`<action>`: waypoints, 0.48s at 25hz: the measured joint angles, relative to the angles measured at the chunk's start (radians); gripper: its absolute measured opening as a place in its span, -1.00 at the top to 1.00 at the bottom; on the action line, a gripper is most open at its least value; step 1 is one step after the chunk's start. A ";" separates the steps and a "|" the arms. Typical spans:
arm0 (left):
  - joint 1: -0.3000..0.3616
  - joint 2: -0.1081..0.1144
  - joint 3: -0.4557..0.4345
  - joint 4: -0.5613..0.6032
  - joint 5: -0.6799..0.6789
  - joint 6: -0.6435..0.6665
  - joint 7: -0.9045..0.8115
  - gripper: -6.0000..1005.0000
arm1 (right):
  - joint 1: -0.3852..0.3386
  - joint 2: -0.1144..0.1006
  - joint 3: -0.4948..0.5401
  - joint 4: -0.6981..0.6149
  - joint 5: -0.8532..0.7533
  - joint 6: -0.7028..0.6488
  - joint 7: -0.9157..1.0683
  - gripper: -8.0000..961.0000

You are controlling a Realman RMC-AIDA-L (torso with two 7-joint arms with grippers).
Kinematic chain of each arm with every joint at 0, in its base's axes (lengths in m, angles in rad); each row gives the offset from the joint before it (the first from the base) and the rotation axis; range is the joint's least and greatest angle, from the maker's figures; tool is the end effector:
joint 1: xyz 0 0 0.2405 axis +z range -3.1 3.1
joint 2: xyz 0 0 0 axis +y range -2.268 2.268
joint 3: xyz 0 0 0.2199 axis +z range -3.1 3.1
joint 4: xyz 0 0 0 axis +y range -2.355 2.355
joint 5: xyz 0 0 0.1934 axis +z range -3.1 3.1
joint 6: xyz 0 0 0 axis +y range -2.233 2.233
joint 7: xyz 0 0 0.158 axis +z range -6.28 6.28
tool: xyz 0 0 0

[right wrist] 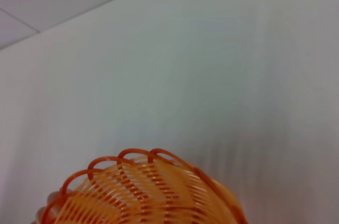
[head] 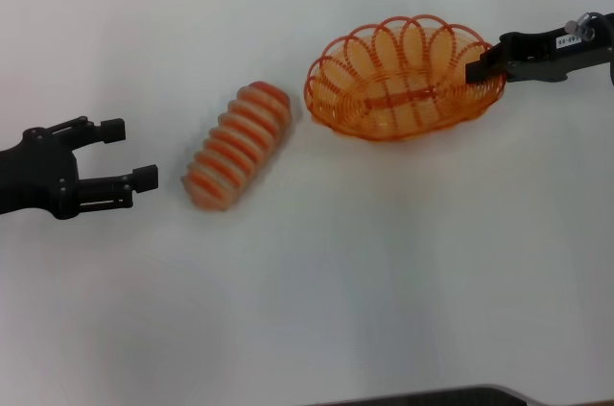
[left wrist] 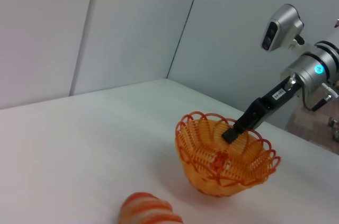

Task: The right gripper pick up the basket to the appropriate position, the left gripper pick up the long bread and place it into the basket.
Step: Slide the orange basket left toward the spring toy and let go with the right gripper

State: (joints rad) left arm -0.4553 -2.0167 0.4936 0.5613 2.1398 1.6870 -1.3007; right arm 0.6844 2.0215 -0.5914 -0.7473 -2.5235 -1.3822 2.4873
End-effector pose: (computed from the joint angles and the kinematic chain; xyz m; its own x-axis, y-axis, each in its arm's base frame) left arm -0.2622 0.2694 0.0230 0.7463 0.4138 0.5214 0.5360 -0.8380 -0.1021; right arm 0.2590 0.3500 0.0348 0.1815 -0.9223 -0.3412 -0.9780 -0.1330 -0.1607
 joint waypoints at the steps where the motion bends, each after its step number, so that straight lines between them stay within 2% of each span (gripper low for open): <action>1: 0.000 -0.001 0.000 0.004 0.000 0.000 0.002 -0.77 | 0.000 0.001 0.010 0.006 0.000 0.004 0.001 0.77; 12: 0.001 -0.004 0.002 0.024 0.000 0.001 0.003 -0.77 | -0.028 0.024 0.033 0.021 0.056 0.060 -0.002 0.77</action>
State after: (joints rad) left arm -0.4546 -2.0210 0.4954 0.5855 2.1399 1.6883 -1.2977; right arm 0.6566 2.0453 -0.5584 -0.7262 -2.4679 -1.3223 2.4855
